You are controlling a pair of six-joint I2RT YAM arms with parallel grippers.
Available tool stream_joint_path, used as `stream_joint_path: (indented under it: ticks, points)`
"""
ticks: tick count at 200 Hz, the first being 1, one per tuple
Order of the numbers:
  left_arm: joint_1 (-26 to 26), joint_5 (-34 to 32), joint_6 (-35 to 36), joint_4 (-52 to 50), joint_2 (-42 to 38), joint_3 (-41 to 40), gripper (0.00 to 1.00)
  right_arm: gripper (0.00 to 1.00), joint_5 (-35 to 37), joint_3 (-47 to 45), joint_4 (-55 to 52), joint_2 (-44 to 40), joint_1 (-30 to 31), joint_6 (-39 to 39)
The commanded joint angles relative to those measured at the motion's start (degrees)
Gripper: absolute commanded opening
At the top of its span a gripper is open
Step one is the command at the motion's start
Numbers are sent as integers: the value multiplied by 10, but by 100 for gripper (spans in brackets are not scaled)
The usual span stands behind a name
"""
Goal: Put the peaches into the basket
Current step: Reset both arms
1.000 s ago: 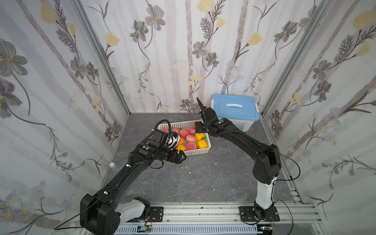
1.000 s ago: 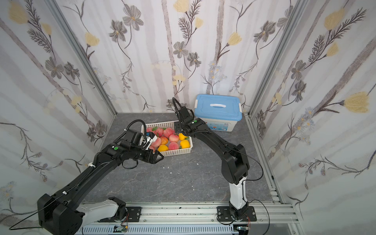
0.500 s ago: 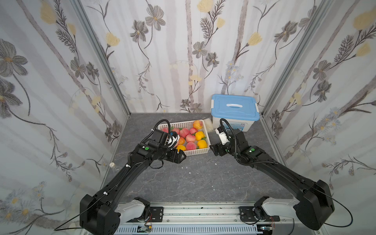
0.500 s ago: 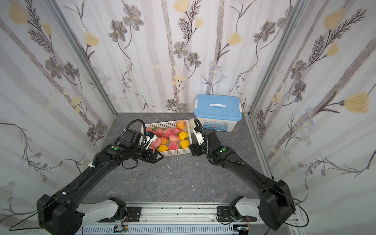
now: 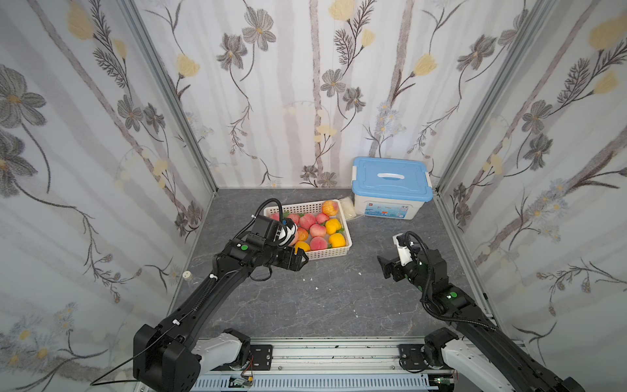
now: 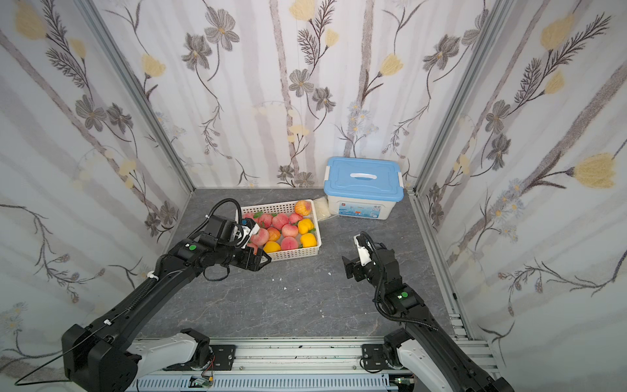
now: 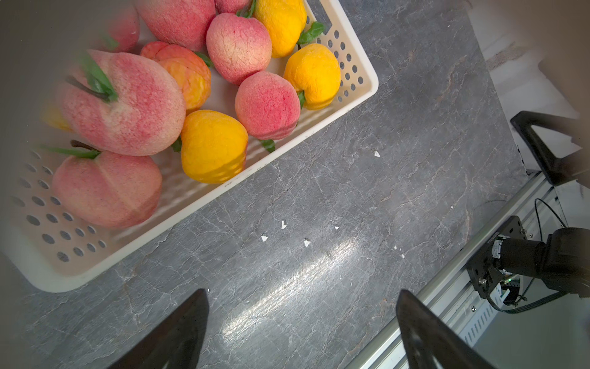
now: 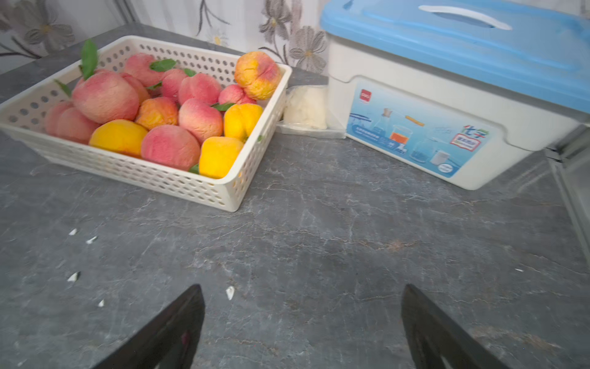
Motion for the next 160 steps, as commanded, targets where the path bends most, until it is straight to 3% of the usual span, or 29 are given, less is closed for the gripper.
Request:
stream_joint_path:
  ticks: [1,41,48,70,116,141,160]
  points:
    - [0,-4,-4,16,-2,-3,93,97,49,-10,67,4,-41,-12]
    - [1,-11,-4,19,-3,-4,93,98,58,-87,233,71,-142,27]
    - [1,-12,-5,20,-4,-5,93,98,54,-78,221,73,-149,21]
    - [2,-17,-6,23,-5,-4,93,100,51,-112,340,93,-158,3]
    - [4,-50,-35,47,-11,-8,92,100,-6,-88,425,180,-203,22]
    - [4,-137,-77,103,-33,-58,91,99,-45,-53,403,215,-219,32]
    - [6,-233,-106,160,-65,-121,91,100,-52,-84,493,253,-220,42]
